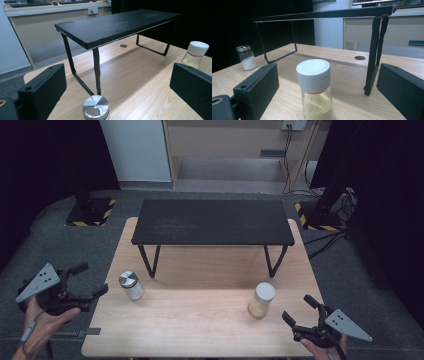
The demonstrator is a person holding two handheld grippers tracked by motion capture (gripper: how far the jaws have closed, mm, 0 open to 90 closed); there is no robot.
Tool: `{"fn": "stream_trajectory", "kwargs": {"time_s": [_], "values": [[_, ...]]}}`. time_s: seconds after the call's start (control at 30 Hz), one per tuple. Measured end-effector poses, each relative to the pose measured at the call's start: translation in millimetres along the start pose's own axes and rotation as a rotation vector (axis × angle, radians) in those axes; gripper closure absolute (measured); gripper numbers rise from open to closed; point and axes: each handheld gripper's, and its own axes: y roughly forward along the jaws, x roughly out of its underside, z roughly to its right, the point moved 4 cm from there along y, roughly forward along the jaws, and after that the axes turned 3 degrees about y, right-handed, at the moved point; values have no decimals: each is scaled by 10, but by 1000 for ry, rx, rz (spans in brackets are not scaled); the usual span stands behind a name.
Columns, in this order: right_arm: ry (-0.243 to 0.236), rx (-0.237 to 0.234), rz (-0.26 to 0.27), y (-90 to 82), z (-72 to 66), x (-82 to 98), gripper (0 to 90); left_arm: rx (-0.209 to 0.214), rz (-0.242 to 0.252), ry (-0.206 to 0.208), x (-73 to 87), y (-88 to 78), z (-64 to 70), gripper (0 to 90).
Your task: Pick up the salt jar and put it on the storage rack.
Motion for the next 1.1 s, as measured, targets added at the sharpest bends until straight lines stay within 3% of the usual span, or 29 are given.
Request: {"fn": "stream_trajectory", "kwargs": {"time_s": [0.33, 0.53, 0.83, 1.1], "values": [[-2, -18, -11, 1, 3, -15, 39, 37, -50, 42, -132, -29, -74, 0], [-1, -28, -14, 9, 8, -18, 30, 58, -53, 30, -144, -27, -159, 1], [-4, -29, -15, -3, 7, -20, 25, 92, -58, 38, -77, -28, -321, 4], [-7, -29, -13, -4, 3, -19, 25, 80, -77, 33, 53, -21, -455, 11]]}}
